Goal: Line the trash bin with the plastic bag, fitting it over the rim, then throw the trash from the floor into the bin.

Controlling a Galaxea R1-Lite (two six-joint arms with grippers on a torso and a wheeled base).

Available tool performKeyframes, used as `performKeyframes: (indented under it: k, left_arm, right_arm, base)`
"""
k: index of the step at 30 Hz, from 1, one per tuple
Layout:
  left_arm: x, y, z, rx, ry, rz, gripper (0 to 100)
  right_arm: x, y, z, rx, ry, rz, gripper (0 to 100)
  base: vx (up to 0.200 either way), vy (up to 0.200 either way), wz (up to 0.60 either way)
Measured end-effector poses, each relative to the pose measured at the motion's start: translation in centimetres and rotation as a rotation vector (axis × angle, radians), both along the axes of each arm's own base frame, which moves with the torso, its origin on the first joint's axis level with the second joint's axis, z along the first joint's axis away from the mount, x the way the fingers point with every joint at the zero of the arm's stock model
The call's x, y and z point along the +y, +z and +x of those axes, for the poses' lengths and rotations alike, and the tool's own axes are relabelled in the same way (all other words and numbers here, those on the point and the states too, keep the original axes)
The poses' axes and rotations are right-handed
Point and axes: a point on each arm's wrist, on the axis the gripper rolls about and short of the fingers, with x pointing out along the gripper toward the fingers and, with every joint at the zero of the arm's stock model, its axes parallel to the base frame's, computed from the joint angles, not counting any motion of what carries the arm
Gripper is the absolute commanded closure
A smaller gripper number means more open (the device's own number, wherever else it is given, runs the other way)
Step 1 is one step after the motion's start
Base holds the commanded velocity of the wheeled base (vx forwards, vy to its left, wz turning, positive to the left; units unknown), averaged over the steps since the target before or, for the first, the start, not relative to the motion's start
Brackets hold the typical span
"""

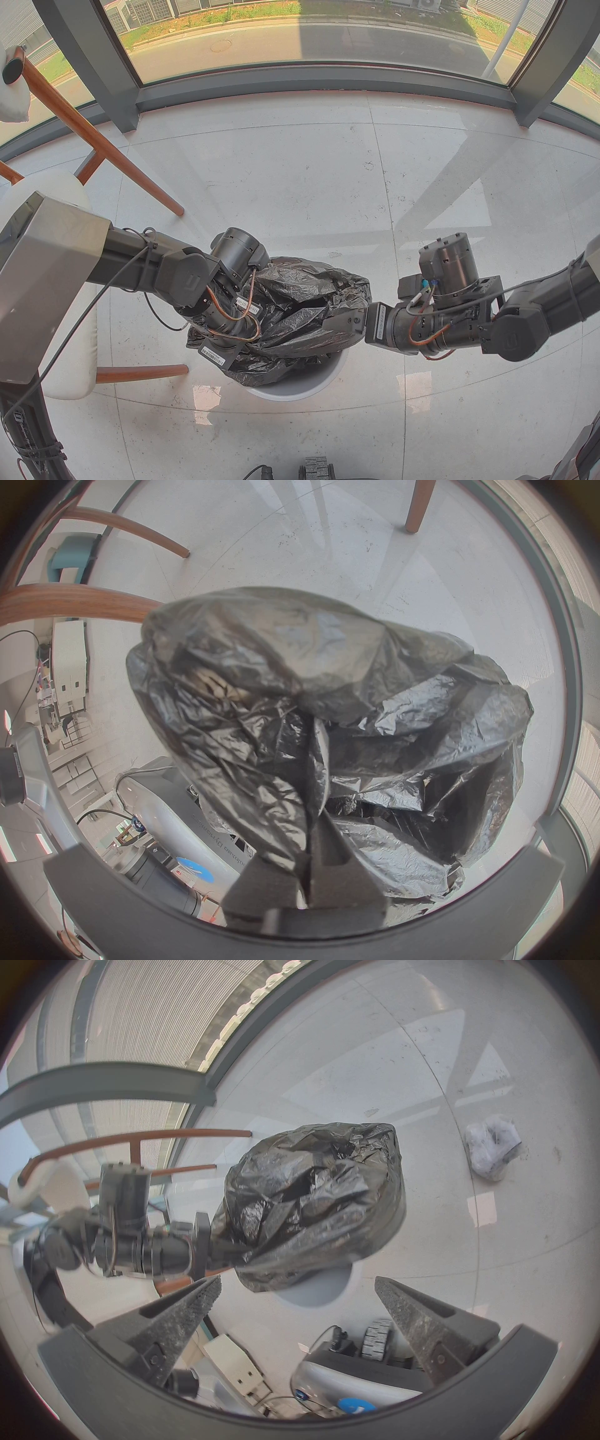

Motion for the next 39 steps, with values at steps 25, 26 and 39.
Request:
performKeyframes:
  k: [25,26,39]
  left_arm:
    - [-0.2,1.4,-0.9,-0.023,-0.009,-0.006,100]
    - [-0.2,1.5,-1.0,-0.025,-0.013,-0.008,100]
    - [-0.4,0.6,-4.3,0.076,-0.132,0.080,100]
  right_arm:
    - [5.6,-2.0,4.3,0.298,-0.166,-0.087,100]
    - [5.7,-2.2,4.5,0.296,-0.172,-0.095,100]
    - [5.2,-3.2,3.0,0.405,-0.167,-0.206,100]
  base:
    - [0.000,0.000,0.00]
    - [0.000,0.000,0.00]
    - [0.000,0.000,0.00]
